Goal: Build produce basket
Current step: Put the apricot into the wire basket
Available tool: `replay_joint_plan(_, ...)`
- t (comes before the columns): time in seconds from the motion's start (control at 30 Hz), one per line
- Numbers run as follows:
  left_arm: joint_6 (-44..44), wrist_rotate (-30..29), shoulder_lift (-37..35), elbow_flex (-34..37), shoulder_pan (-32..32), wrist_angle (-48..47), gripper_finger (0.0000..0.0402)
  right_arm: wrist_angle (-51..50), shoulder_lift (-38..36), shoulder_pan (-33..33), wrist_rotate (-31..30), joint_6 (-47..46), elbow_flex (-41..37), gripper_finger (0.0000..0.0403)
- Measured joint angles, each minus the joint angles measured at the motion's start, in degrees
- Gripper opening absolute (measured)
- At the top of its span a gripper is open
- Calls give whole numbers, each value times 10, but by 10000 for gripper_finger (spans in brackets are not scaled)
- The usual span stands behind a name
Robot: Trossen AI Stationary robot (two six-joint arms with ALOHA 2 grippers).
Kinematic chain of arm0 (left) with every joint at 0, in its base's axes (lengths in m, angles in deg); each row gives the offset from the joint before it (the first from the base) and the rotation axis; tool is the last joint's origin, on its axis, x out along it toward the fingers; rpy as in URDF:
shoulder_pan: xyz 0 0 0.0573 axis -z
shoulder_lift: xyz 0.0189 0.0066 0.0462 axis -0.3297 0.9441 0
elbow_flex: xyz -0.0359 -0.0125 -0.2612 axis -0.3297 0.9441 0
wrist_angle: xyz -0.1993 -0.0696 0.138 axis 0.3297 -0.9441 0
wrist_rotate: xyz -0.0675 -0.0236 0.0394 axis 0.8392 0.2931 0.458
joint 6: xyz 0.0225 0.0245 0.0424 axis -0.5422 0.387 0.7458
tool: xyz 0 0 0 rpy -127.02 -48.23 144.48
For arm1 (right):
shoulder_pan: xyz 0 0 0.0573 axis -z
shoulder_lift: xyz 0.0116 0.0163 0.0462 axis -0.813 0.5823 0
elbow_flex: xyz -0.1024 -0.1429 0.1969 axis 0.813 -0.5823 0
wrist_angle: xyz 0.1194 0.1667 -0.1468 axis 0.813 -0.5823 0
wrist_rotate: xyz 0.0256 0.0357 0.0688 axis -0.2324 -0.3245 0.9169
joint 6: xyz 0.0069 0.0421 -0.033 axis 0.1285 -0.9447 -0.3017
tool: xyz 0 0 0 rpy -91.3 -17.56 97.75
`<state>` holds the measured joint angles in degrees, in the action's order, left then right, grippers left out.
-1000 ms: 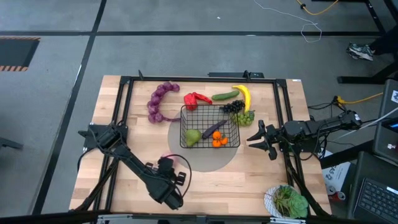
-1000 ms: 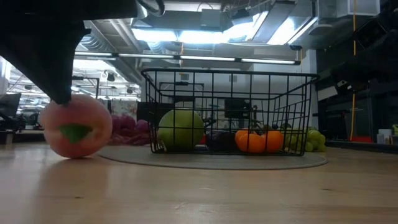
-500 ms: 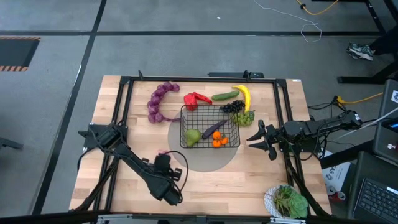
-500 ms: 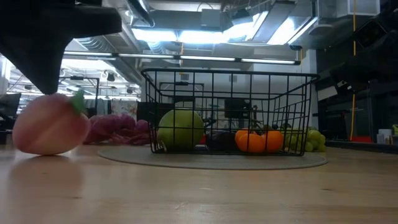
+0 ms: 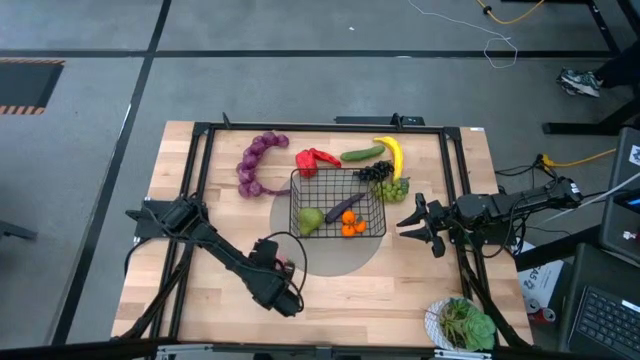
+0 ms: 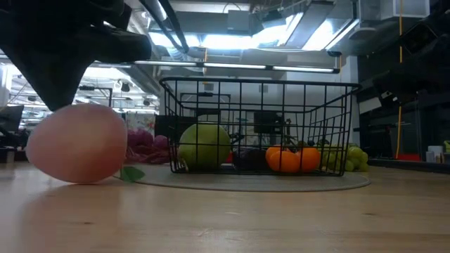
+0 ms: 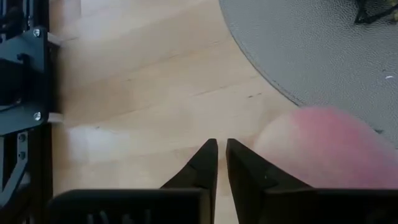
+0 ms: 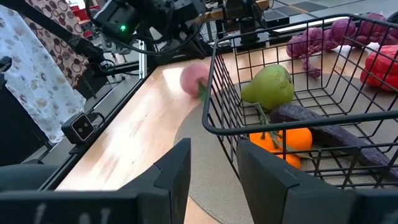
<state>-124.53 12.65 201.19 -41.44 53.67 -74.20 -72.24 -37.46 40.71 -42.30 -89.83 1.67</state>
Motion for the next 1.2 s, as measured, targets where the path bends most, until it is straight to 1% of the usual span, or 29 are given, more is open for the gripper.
replay_joint_plan(0.1,0,-5,0,0,0,0,37,0,0,0,0,0,0,130)
replay_joint_plan(0.2,-2,-41,0,0,3,0,37,0,0,0,0,1,0,130)
replay_joint_plan(0.4,2,-212,0,-6,12,9,32,0,0,0,0,1,0,130)
replay_joint_plan(0.47,33,-239,0,-14,12,27,32,0,0,0,0,1,0,130)
replay_joint_plan(0.53,110,-231,0,-19,9,74,32,0,0,0,0,1,0,130)
replay_joint_plan(0.63,244,-190,0,-20,2,171,32,0,0,0,0,1,0,130)
replay_joint_plan(0.7,305,-174,1,-20,-6,229,32,0,0,0,0,1,0,130)
replay_joint_plan(0.77,347,-169,4,-21,-17,272,32,0,0,0,0,1,0,130)
replay_joint_plan(0.87,375,-158,6,-20,-33,289,32,0,0,0,0,1,0,130)
replay_joint_plan(1.03,375,-98,6,-20,-53,288,32,0,0,0,0,0,0,130)
replay_joint_plan(1.2,353,-52,6,-20,-48,288,32,0,0,0,0,0,0,130)
